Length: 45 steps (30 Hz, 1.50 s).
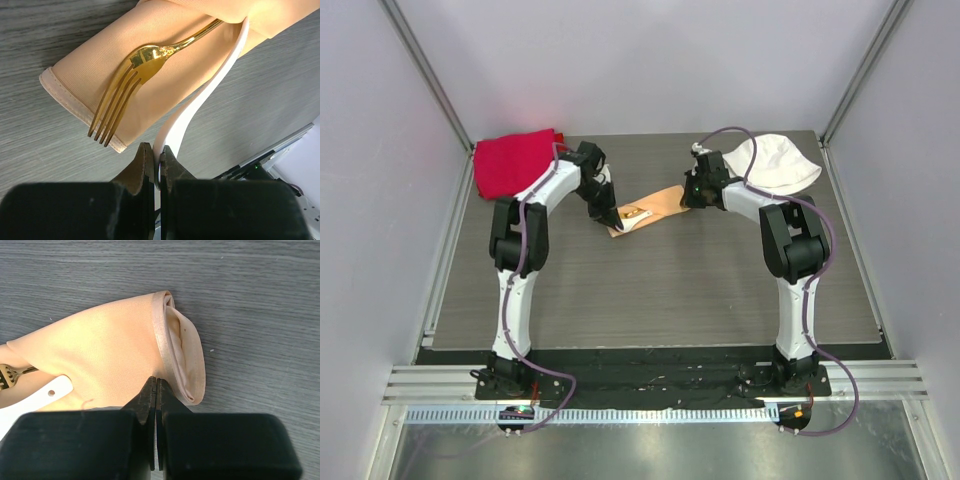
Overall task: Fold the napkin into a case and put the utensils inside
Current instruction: Insert the spoon into the folded napkin.
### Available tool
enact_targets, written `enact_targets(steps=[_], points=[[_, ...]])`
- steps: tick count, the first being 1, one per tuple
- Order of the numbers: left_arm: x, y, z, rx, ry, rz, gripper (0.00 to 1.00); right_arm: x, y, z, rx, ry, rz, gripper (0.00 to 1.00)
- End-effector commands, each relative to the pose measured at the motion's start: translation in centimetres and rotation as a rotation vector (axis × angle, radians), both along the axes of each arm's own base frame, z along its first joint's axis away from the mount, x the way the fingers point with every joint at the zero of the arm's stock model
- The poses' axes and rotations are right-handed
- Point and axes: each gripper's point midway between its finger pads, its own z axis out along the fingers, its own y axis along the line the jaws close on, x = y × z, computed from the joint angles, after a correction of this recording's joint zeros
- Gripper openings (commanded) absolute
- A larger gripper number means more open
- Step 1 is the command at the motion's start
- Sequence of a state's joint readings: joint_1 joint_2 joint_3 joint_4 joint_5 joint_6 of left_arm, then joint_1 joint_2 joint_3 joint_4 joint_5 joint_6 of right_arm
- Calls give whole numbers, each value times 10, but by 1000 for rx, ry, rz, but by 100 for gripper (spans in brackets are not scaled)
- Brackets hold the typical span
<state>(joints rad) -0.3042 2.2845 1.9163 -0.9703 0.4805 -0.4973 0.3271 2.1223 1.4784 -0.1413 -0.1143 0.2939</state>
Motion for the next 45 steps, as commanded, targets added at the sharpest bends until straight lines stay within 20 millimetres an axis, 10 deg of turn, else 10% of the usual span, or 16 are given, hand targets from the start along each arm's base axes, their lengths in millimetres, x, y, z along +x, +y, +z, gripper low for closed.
enact_targets(steps=[1,26,45], points=[[1,-1,7,-22,16,17,0,11,2,7,3,-43,-4,1],[-5,12,1,-54,61,68,0,12,1,7,-7,-41,0,1],[19,-26,7,-197,83,76,0,13,4,3,-4,-30,9,1]])
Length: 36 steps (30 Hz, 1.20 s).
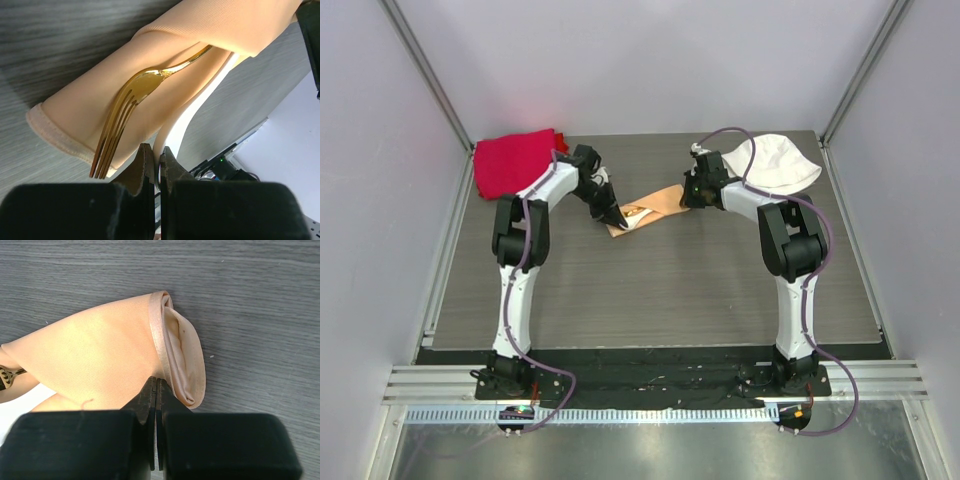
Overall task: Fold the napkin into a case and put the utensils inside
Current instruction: Insert the spoon into the folded napkin.
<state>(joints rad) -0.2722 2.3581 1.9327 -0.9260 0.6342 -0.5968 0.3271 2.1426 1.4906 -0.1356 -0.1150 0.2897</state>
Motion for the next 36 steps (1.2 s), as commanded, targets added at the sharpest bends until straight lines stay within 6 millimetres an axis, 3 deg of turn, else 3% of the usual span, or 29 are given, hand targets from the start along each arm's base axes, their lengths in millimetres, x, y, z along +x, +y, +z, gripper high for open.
enact_targets(steps=[1,7,19,36], points=[[12,-15,15,-51,-28,-5,0,9,2,7,-5,-30,6,1],[15,-22,9,-49,-31,-36,0,9,0,4,-14,-23,2,1],[20,-5,-8,69,-63,-131,0,9,0,4,-21,-22,6,1],[33,-24,-11,33,-118,-143,0,8,-2,5,-34,-24,6,1]])
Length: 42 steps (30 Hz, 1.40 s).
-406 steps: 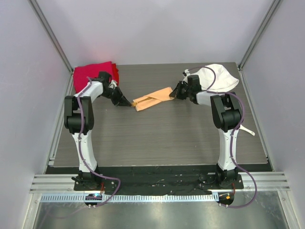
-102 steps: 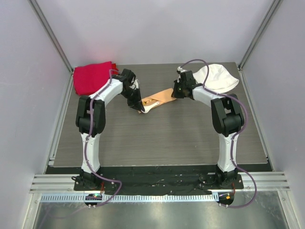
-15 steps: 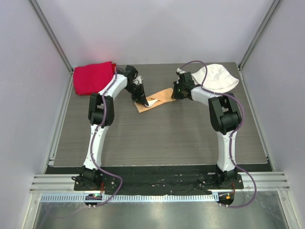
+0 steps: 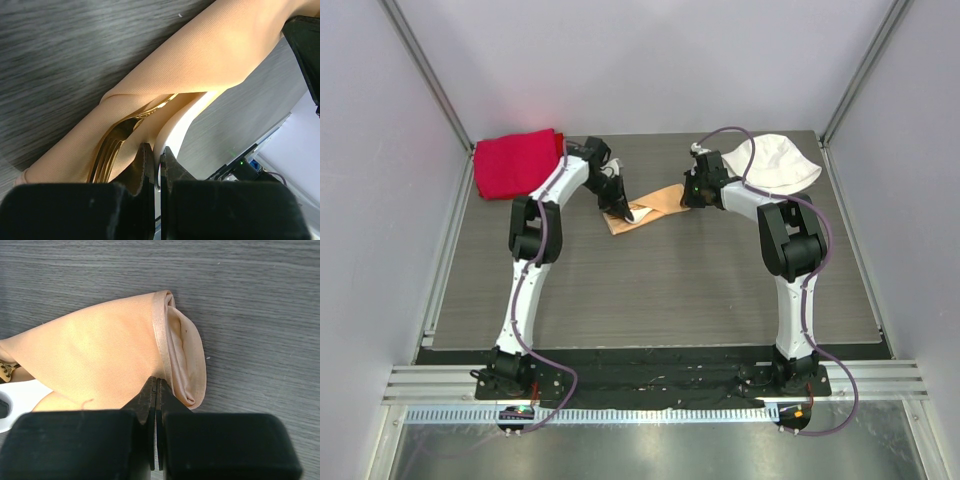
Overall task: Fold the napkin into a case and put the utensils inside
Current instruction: Insert the spoon into the folded napkin.
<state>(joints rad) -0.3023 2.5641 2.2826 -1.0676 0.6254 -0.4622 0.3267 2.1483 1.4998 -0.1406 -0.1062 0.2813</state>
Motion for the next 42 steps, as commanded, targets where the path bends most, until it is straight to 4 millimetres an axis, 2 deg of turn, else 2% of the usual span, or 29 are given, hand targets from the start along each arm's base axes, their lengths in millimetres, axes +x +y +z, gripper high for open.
enact_targets(steps=[1,6,9,10,12,13,17,21,23,24,29,31,34,36,39,42], points=[[7,-5,1,30,-50,-5,0,6,-2,7,-21,-21,4,1],[16,-8,10,20,-83,28,1,5,1,6,-19,-18,13,1],[20,-9,16,14,-105,41,12,6,0,8,-18,-22,10,1],[21,-9,17,15,-108,44,21,7,1,9,-17,-23,11,1],[23,-7,21,14,-115,60,24,6,-1,8,-20,-20,7,1],[24,-6,22,11,-117,68,30,7,0,9,-20,-23,8,1],[30,0,35,4,-151,103,38,5,0,9,-21,-22,14,1],[34,5,61,13,-216,117,45,7,0,10,-19,-24,11,1],[36,8,70,23,-237,122,53,8,0,11,-20,-25,12,1],[36,10,74,30,-250,123,54,8,1,12,-17,-25,10,1],[36,31,103,124,-348,140,54,8,1,14,-23,-28,13,1],[34,39,121,155,-401,148,50,8,-1,14,-32,-28,12,1],[30,57,119,248,-434,144,43,8,-1,14,-34,-29,13,1],[23,68,112,295,-413,130,43,7,1,15,-28,-27,15,1],[16,75,94,327,-358,119,42,7,2,16,-30,-29,16,1],[16,81,77,358,-338,125,35,6,1,14,-35,-26,16,1]])
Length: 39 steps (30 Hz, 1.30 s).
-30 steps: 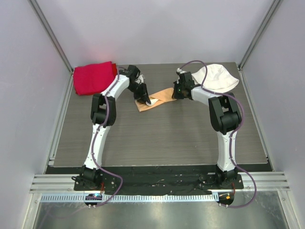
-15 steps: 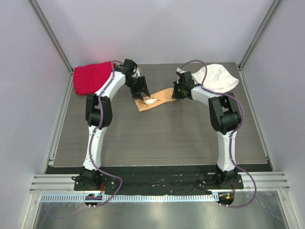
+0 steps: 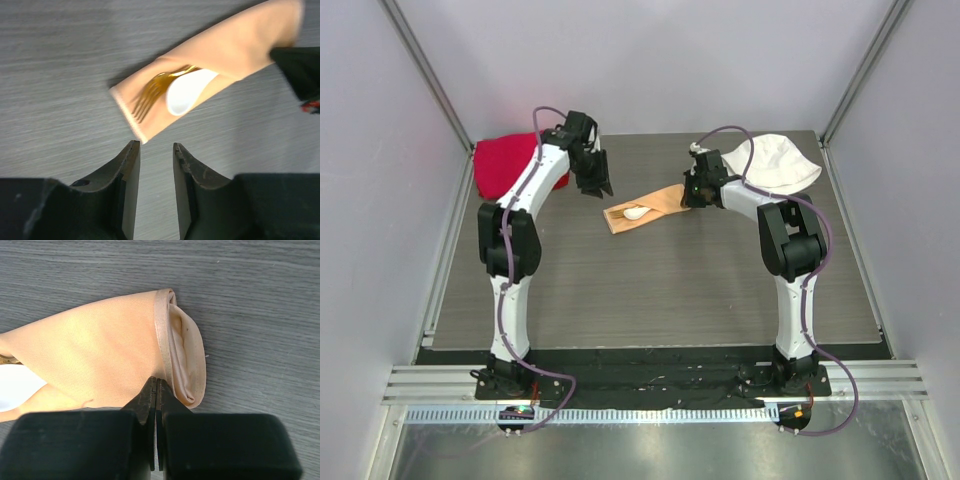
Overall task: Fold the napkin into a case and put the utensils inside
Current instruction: Insert the spoon into the folded napkin.
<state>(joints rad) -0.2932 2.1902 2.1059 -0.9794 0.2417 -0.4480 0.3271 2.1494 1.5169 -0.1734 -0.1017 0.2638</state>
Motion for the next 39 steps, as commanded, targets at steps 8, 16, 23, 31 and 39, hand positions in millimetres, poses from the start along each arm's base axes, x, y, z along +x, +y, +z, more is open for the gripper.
enact_targets(steps=[8,16,23,31,39], points=[[2,11,-46,35,96,27,29,5,2,10,-21,-27,9,1],[5,-4,-53,-40,119,23,26,4,3,10,-24,-27,9,1],[1,-3,-63,-35,149,20,21,5,2,10,-23,-28,6,1],[-1,0,-69,-18,151,25,26,6,2,12,-25,-32,3,1],[3,-5,-77,-42,159,29,13,5,4,12,-23,-31,8,1]])
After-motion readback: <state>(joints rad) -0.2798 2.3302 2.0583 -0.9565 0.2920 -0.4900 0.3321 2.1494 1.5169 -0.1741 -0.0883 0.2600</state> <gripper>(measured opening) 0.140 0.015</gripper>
